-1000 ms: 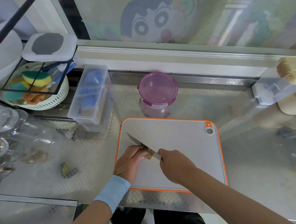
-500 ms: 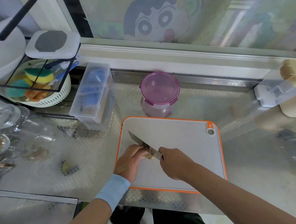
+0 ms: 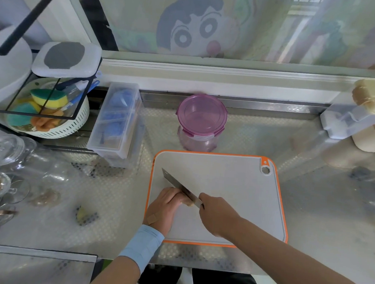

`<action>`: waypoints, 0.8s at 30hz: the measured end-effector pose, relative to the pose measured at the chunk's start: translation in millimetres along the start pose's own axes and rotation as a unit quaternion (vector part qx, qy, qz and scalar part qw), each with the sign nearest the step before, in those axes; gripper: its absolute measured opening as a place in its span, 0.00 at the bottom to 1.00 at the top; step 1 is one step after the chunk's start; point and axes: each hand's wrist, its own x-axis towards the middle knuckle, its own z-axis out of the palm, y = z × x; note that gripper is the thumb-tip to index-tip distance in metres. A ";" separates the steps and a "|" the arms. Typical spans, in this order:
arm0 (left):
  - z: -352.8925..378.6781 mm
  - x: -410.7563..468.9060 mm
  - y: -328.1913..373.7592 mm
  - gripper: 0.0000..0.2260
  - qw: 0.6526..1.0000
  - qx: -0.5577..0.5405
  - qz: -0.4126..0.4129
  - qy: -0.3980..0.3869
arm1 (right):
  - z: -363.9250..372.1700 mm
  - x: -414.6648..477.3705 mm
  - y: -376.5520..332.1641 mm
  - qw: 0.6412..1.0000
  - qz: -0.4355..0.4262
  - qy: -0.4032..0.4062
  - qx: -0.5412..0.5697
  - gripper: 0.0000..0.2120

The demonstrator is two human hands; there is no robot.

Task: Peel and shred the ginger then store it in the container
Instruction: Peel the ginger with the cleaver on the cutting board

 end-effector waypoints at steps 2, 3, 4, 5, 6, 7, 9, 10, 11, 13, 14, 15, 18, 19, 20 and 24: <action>-1.5 0.5 -0.9 0.16 1.000 0.006 0.009 -0.003 | 10.7 1.1 6.0 1.000 -0.008 0.021 0.014 0.06; -2.0 0.7 -1.6 0.17 1.000 0.011 0.016 -0.004 | 14.5 1.8 8.1 0.999 -0.008 0.030 0.018 0.06; -2.8 1.3 -2.1 0.18 1.000 0.016 0.019 -0.004 | 17.1 2.9 9.2 0.999 -0.008 0.037 0.016 0.07; -2.9 1.4 -2.9 0.18 1.000 0.020 0.018 -0.004 | 18.5 3.7 9.5 0.999 -0.008 0.039 0.011 0.07; -3.7 1.2 -2.5 0.18 1.000 0.022 0.016 -0.005 | 19.3 3.5 9.8 0.999 -0.008 0.039 0.007 0.06; -4.9 1.5 -1.5 0.18 1.000 0.021 0.016 -0.011 | 18.4 3.9 9.9 0.999 -0.008 0.038 0.005 0.06; -8.3 3.5 0.6 0.20 0.999 0.018 0.025 -0.027 | 12.7 5.1 10.8 1.000 -0.009 0.022 0.016 0.08; -9.7 5.4 0.7 0.20 0.999 0.019 0.033 -0.032 | 7.7 5.7 12.1 0.999 -0.006 0.012 0.040 0.10; -11.3 7.6 0.8 0.20 0.998 0.020 0.040 -0.036 | 1.8 5.8 13.4 0.998 -0.001 0.006 0.067 0.12; -14.5 14.9 2.0 0.19 0.998 0.021 0.045 -0.041 | -11.6 5.3 16.7 0.994 -0.003 0.021 0.107 0.14; -15.7 19.8 1.7 0.20 0.998 0.019 0.044 -0.042 | -18.5 4.9 18.5 0.991 -0.006 0.043 0.126 0.15; -15.3 24.4 -0.6 0.22 0.998 0.013 0.040 -0.045 | -25.4 4.3 20.4 0.988 -0.008 0.069 0.141 0.15; -15.6 35.1 -3.5 0.17 0.997 0.000 0.010 -0.080 | -42.0 1.7 30.1 0.983 -0.013 0.130 0.131 0.14; -15.5 37.9 -3.8 0.14 0.995 -0.004 -0.002 -0.098 | -45.0 2.1 33.4 0.985 -0.016 0.140 0.104 0.13; -15.5 40.5 -3.2 0.12 0.993 -0.008 -0.015 -0.117 | -46.0 3.5 36.7 0.986 -0.021 0.151 0.068 0.12; -16.8 51.8 3.9 0.11 0.985 -0.007 -0.043 -0.169 | -38.1 14.3 49.7 0.976 -0.059 0.196 -0.077 0.16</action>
